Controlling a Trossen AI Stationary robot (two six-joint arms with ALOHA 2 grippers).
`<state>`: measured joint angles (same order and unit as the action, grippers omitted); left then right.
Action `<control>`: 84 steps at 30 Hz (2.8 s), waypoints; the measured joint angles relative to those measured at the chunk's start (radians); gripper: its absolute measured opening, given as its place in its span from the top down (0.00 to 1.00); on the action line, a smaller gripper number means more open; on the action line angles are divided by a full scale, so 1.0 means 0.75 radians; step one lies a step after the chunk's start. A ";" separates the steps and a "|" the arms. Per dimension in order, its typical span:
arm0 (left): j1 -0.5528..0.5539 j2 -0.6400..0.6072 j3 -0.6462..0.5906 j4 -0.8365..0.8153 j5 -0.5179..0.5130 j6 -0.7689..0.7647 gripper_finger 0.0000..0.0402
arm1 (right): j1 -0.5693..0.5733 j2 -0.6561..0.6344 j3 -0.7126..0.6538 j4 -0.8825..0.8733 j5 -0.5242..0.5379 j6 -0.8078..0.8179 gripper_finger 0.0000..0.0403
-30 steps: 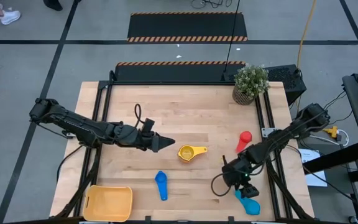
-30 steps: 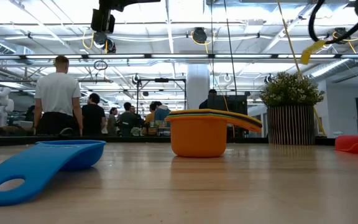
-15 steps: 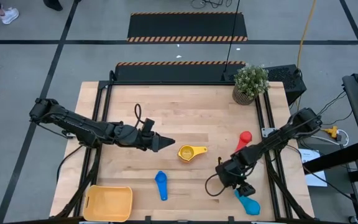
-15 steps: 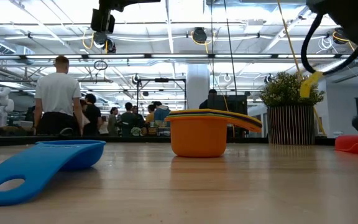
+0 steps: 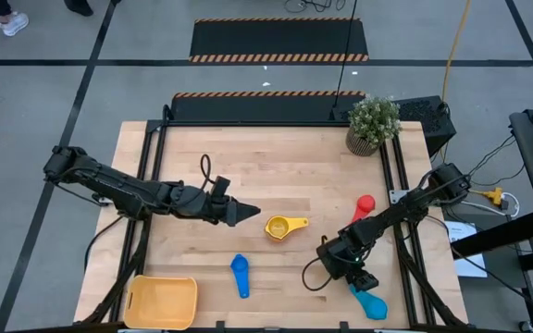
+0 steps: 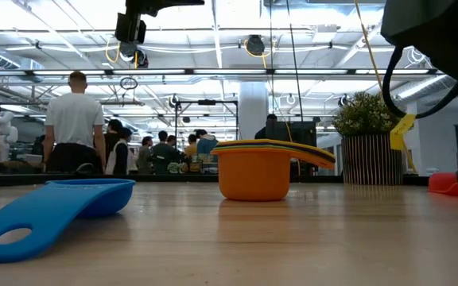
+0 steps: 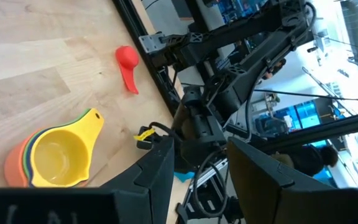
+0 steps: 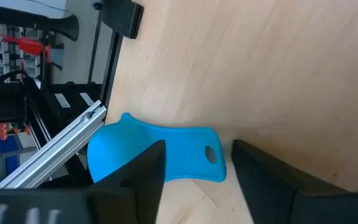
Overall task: Nest measuring cups in basket
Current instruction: Stack the light blue measuring cup on top of the yellow measuring cup
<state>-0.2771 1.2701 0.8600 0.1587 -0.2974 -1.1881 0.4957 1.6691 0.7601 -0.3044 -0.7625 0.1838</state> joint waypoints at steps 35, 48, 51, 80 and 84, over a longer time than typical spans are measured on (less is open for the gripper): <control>0.001 -0.001 0.000 -0.014 -0.024 0.037 0.63 | 0.002 -0.618 -0.004 0.020 0.424 0.520 1.00; 0.001 -0.002 0.000 -0.103 -0.024 -0.334 0.63 | 0.002 -0.906 -0.004 0.119 0.823 0.673 1.00; 0.001 -0.011 0.000 -0.037 -0.024 -0.365 0.63 | 0.002 -0.920 -0.004 0.181 0.849 0.629 1.00; 0.065 -0.012 0.001 0.375 0.081 -0.589 0.63 | -0.007 -1.021 0.154 0.326 1.237 -0.595 1.00; 0.094 -0.012 0.001 0.418 0.040 -0.583 0.63 | -0.008 -1.088 0.154 0.320 1.298 -0.739 1.00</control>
<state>-0.2065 1.2613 0.8604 0.4719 -0.2674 -1.6254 0.4900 0.8529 0.8757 -0.0643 0.2107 -0.3708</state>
